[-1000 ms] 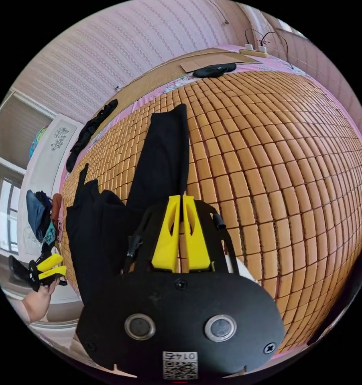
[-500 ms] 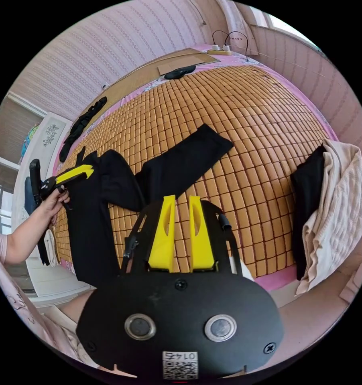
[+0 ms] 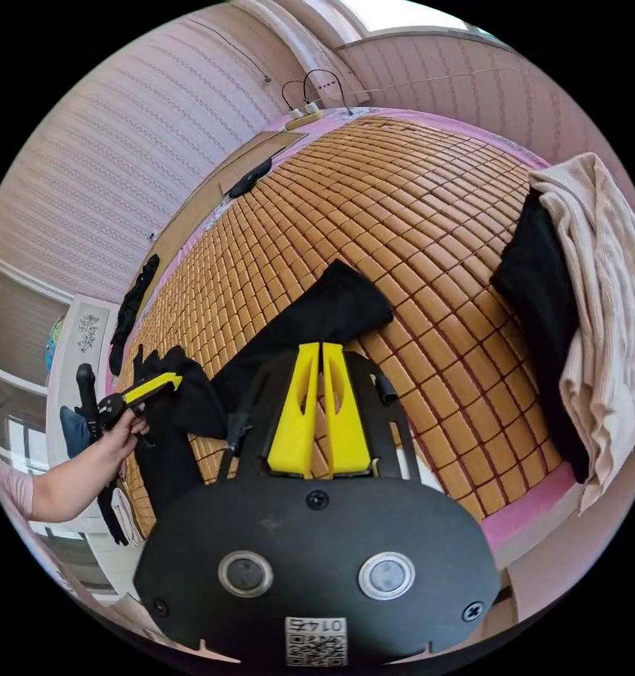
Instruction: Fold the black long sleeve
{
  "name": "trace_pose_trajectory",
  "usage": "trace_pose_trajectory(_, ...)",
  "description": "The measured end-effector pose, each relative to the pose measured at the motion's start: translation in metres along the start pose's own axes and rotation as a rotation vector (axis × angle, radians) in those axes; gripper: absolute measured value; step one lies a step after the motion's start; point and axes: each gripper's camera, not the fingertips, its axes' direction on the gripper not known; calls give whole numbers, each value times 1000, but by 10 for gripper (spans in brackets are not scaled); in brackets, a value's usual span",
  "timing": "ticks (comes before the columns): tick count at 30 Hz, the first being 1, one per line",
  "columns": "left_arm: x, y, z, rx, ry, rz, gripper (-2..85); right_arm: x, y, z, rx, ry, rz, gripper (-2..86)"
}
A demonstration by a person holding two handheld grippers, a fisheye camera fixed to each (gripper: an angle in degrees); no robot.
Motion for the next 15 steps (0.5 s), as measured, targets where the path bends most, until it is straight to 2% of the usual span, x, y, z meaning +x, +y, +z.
trace_pose_trajectory(3,1,3,-23,96,23,12,-9,6,30,-56,-29,-67,17,4)
trace_pose_trajectory(6,2,0,-40,150,31,5,-9,12,33,-81,-107,-6,12,2)
trace_pose_trajectory(10,1,-17,-23,131,-3,-26,-6,43,-2,-54,-105,225,0,-1)
trace_pose_trajectory(12,0,-23,-6,76,-3,-44,1,55,-10,-35,-159,196,41,-1)
trace_pose_trajectory(13,0,-26,2,41,2,-52,7,51,-7,-26,-175,128,11,0)
trace_pose_trajectory(15,1,-29,4,26,0,-51,15,42,4,-12,-196,123,-19,0)
